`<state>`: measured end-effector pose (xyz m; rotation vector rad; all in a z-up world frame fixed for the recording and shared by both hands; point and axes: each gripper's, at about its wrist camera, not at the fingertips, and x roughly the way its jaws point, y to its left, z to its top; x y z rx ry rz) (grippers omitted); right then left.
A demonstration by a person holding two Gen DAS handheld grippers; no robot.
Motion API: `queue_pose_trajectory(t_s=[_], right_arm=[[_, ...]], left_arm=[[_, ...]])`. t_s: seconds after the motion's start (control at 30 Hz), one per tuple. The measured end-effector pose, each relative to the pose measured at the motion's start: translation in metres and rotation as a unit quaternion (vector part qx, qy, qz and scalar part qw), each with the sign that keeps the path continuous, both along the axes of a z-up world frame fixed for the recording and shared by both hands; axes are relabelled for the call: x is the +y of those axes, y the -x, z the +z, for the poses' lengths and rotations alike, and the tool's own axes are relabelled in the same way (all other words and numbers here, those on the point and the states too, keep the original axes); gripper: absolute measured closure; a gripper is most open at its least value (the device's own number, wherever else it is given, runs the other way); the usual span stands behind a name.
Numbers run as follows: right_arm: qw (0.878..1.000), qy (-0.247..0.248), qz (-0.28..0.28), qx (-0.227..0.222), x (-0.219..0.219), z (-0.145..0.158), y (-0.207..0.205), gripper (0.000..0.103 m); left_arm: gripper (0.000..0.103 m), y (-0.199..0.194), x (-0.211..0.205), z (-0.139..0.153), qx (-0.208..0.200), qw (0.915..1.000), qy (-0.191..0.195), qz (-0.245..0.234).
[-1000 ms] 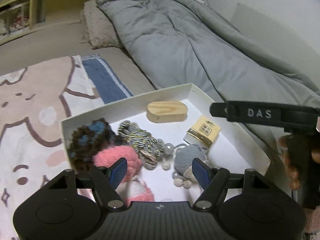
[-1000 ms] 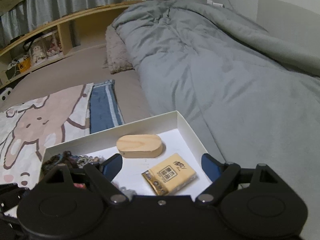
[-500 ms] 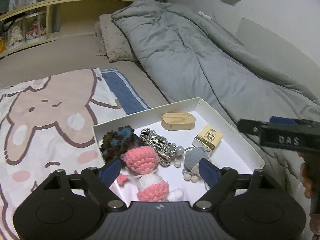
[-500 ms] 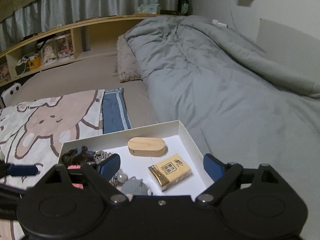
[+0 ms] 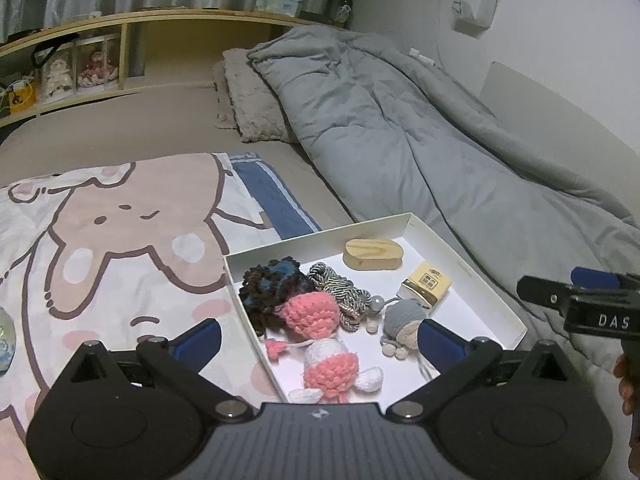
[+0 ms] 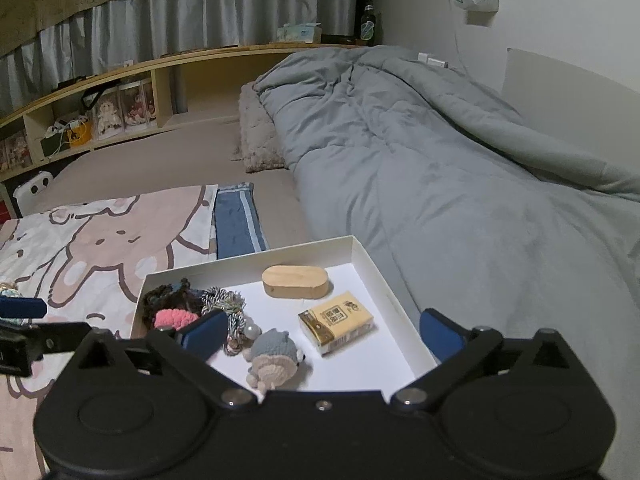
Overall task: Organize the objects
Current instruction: 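Withdraw both tools from the box toward the blue-gold pouch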
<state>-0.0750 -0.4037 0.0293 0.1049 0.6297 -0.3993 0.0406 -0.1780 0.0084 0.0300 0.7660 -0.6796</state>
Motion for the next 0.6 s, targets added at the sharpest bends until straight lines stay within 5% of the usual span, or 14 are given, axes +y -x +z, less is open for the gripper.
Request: queue_pose_trajectory(t_s=[0.6], right_arm=[[1.000,-0.003,0.001,-0.001,0.021,-0.006,0.001,0.000]], left_arm=[[0.000,-0.005,0.061,0.007,-0.029,0.9987,-0.003,0.042]])
